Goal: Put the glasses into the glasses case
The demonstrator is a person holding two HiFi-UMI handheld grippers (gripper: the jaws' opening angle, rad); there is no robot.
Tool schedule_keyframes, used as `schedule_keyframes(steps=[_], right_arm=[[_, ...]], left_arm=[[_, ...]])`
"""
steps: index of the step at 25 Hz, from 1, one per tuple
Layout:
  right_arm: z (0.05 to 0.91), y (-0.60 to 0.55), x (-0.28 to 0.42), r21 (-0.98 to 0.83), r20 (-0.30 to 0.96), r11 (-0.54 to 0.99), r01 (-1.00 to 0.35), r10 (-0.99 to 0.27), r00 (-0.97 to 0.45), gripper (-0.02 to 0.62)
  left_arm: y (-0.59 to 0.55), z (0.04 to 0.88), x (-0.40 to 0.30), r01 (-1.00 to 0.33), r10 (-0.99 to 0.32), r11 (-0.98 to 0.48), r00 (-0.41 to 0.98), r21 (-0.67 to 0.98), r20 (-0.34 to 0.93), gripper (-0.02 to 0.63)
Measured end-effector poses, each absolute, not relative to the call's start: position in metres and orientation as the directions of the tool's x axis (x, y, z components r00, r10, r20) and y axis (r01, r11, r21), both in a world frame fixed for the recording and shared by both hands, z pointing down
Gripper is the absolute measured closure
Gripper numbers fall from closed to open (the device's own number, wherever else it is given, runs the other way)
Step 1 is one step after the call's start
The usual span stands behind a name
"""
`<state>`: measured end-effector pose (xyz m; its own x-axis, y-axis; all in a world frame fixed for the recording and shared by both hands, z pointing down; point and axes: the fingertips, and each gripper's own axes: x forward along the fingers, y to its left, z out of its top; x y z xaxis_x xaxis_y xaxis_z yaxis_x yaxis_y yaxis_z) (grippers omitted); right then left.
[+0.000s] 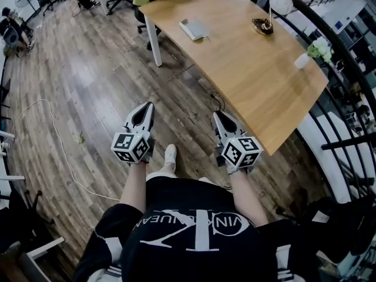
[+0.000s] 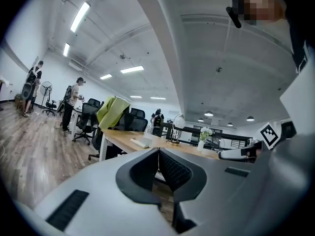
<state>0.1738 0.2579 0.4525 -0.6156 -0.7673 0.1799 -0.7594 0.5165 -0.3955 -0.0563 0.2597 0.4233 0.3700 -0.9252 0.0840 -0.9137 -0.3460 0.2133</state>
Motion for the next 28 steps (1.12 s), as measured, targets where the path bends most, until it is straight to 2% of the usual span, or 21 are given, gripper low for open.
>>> schedule_keyframes(steps=[10, 28], right_arm=[[0.448, 0.181, 0.142, -0.413, 0.198, 0.454, -0.789, -0.801, -0.564, 0.538], [0.465, 0.089, 0.111, -0.432, 0.237, 0.340, -0.835, -0.851, -0.469, 0.538]], left_arm=[[0.164, 0.411, -0.072, -0.874, -0.879, -0.447, 0.469, 0.192, 0.088, 0.588], [0.051, 0.417, -0.105, -0.829, -0.833, -0.516, 0.544, 0.214, 0.100, 0.588]])
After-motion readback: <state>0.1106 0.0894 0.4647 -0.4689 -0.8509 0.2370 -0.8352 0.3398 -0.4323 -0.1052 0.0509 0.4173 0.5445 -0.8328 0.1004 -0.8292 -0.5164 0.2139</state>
